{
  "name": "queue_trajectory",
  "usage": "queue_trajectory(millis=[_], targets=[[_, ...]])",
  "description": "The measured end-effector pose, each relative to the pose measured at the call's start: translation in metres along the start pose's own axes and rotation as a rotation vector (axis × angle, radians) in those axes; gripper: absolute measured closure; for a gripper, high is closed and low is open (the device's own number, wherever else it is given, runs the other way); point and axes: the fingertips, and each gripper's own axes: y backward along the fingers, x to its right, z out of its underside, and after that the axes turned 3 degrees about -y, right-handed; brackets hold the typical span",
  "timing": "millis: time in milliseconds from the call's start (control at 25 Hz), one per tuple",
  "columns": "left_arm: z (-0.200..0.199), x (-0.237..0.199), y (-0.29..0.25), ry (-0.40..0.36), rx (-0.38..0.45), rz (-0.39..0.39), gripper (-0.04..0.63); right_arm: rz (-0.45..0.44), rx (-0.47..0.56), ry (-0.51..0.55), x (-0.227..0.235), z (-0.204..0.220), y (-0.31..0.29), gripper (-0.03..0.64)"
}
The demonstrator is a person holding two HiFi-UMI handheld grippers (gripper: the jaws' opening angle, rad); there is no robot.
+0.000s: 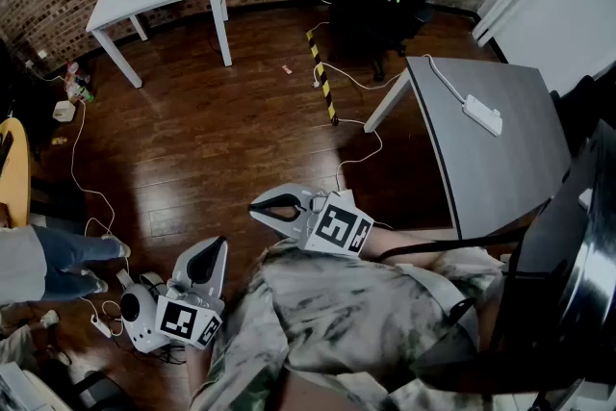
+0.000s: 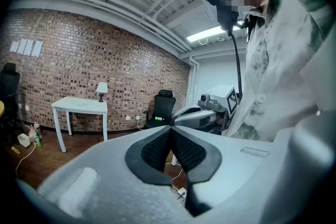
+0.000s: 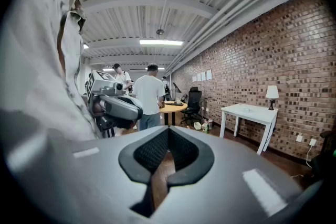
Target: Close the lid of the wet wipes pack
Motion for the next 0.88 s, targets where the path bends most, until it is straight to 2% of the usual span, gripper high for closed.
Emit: queue_trajectory(millis=[480, 640, 880], targets=[[-0.005, -0.012, -0.049, 0.011, -0.018, 0.005, 0.595, 0.005, -0.005, -0.016, 0.049, 0.008, 0.017, 0.612], [-0.011, -0.025, -0.078, 0.012, -0.032, -0.013, 0.595, -0.001, -0.003, -0.035, 0.081, 0.007, 0.022, 0.611], [-0.03, -0.05, -0.145, 0.005, -0.053, -0.053, 0.595, -0.027, -0.003, -0.035, 0.155, 0.009, 0.038, 0.611]])
